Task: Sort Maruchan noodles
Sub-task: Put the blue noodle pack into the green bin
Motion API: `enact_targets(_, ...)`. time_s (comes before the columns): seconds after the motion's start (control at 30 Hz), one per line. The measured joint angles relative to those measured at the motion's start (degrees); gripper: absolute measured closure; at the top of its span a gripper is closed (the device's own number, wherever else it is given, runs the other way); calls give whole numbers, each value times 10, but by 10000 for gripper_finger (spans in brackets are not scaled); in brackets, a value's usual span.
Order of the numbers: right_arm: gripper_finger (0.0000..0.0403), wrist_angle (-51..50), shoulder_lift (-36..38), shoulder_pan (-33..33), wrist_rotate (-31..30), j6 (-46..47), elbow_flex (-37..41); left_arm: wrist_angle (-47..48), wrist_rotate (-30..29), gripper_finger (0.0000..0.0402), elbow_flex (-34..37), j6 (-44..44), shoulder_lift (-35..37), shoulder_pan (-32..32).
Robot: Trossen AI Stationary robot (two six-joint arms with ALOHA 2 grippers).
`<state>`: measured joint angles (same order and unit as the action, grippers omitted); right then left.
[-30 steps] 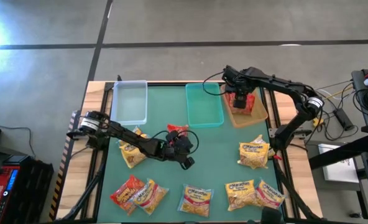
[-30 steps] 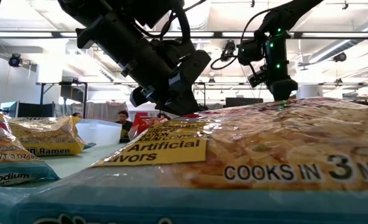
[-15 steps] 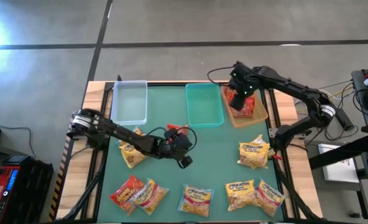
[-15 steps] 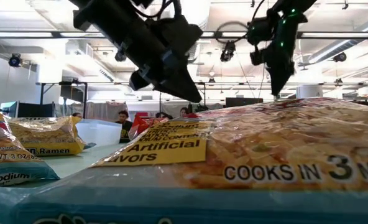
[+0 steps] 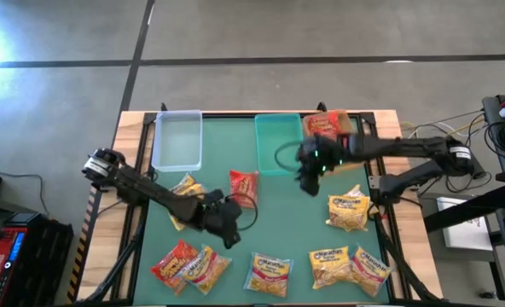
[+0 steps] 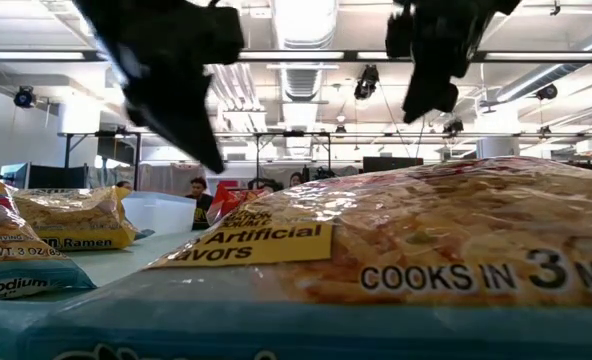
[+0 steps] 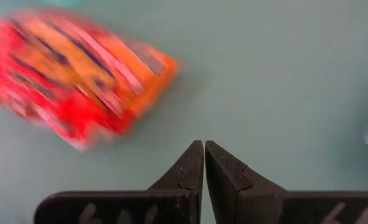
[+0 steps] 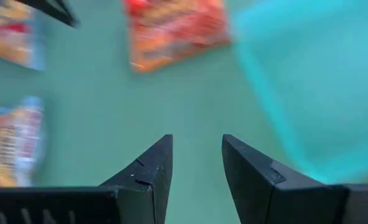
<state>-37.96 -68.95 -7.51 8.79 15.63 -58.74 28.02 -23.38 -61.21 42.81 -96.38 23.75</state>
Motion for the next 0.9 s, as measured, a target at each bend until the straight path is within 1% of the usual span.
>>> enact_targets(0.1,275,97,1,73,-6,66,36,-14,32,402,0,13,0,28)
enact_targets(0.23,275,222,-12,158,-13,138,82,-63,35,402,0,13,0,58)
enact_targets(0.37,275,351,-36,226,-13,186,118,-169,35,402,1,-15,-13,82)
enact_targets(0.43,275,396,-50,255,-13,197,126,-227,50,402,1,-37,-28,92)
enact_targets(0.5,275,415,-64,276,-12,207,127,-271,64,402,1,-44,-42,96)
enact_targets(0.57,275,433,-79,292,-13,216,127,-291,78,402,1,-36,-57,96)
enact_targets(0.77,275,433,-122,322,-13,258,111,-373,121,402,1,-12,-100,95)
enact_targets(0.9,275,433,-148,340,-14,295,104,-402,138,402,1,20,-120,100)
